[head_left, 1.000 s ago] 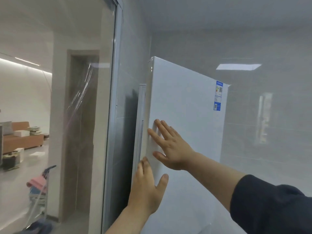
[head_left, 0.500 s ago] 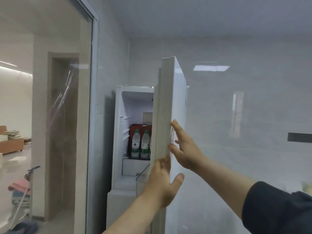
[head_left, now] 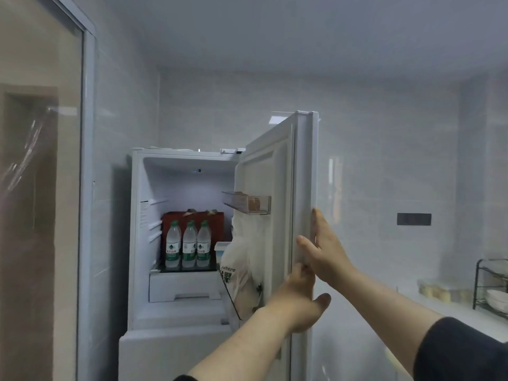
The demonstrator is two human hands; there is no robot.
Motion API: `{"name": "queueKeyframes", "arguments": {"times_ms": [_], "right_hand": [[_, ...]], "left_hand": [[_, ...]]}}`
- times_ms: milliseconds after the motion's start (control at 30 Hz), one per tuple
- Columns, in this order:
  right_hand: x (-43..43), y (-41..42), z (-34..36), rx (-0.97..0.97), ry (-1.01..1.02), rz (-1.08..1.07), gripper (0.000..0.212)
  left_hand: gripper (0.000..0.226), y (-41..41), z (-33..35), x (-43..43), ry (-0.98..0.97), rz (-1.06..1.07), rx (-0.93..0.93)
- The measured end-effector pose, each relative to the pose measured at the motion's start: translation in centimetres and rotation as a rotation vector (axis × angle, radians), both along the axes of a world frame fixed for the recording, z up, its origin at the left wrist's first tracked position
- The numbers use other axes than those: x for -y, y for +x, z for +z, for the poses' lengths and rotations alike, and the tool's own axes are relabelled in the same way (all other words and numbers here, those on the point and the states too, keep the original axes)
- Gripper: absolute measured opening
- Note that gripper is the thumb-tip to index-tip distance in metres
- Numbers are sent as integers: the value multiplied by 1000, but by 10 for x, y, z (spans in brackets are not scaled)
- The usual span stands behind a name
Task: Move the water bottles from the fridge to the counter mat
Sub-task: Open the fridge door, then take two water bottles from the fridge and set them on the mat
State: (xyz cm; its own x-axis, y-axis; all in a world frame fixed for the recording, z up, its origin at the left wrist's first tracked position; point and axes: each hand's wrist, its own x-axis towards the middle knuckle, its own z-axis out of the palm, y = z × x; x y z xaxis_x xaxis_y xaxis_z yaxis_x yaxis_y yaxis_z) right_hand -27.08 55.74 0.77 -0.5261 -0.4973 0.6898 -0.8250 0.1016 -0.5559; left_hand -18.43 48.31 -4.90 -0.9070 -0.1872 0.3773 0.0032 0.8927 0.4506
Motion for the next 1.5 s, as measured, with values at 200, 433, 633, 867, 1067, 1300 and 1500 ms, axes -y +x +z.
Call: {"name": "queueKeyframes", "arguments": {"times_ms": [200, 433, 633, 867, 1067, 1300, 1500], "right_hand": [[-9, -24, -5, -5, 1, -43, 89], [0, -14, 0, -213, -58, -196, 83], [45, 40, 20, -496, -174, -62, 58], [149, 75, -7, -325, -250, 115, 63], [278, 73, -25, -188, -236, 139, 57], [404, 47, -23, -93, -231, 77, 56], [477, 2, -24, -59, -250, 69, 53]], "left_hand": [[70, -24, 1, -12, 29, -39, -21], [51, -13, 14, 4, -5, -102, -119], [55, 62, 46, 94, -182, 50, -491], [71, 153, 43, 242, -248, 378, -710], [75, 157, 22, 369, -159, 418, -725], [69, 110, 30, 488, -73, 330, -696], [64, 49, 26, 556, -11, 275, -661]]}}
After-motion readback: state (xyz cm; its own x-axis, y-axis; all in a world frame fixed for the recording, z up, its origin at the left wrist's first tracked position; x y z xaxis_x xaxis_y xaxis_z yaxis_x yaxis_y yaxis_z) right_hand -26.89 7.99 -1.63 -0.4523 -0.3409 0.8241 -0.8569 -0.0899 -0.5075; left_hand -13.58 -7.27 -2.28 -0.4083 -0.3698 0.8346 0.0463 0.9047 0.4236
